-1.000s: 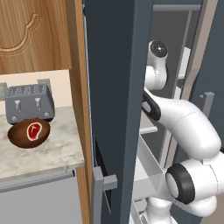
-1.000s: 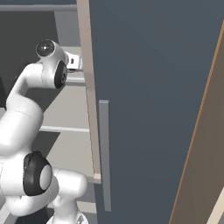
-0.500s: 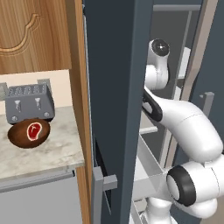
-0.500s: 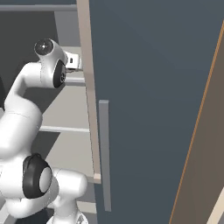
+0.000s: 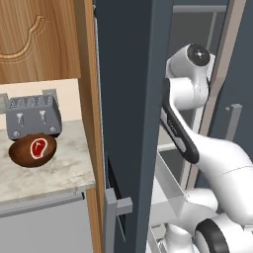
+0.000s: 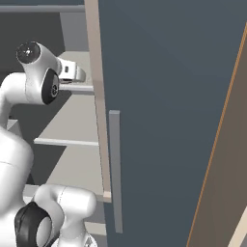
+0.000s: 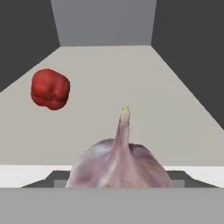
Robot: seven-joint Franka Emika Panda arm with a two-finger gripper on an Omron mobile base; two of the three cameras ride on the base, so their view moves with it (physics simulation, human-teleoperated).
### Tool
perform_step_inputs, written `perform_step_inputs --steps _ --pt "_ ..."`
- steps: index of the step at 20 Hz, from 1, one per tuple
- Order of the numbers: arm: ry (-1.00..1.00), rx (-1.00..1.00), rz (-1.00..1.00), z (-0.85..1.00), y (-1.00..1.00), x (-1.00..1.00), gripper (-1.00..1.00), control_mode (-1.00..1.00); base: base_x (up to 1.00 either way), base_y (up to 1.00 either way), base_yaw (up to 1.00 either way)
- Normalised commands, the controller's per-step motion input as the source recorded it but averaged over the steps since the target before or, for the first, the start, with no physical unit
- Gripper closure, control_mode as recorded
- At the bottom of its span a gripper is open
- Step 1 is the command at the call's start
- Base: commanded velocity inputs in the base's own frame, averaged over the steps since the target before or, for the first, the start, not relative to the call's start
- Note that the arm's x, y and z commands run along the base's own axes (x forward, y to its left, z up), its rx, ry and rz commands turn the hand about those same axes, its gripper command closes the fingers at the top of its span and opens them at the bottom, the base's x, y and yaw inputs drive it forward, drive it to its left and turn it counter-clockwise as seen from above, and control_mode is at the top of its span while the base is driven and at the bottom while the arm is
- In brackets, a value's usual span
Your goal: Take the steak, bell pepper, and garlic from the freezer and place them in the bowl on the counter.
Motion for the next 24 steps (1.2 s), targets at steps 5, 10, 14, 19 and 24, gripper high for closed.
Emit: perform_step_inputs --steps 5,10,14,19,24 --pt "0.0 0.0 0.0 0.06 0.0 -0.84 1.0 -1.0 0.0 0.0 0.0" --pt "0.01 0.0 0.0 -0.01 -0.04 -0.7 1.0 -1.0 0.0 0.0 0.0" --pt "0.04 0.0 0.0 -0.05 0.02 -0.45 1.0 -1.0 0.0 0.0 0.0" --pt "0.05 0.0 0.0 -0.08 -0.01 -0.56 1.0 -1.0 0.0 0.0 0.0" --pt "0.05 0.0 0.0 -0.13 -0.01 -0.53 1.0 -1.0 0.0 0.0 0.0"
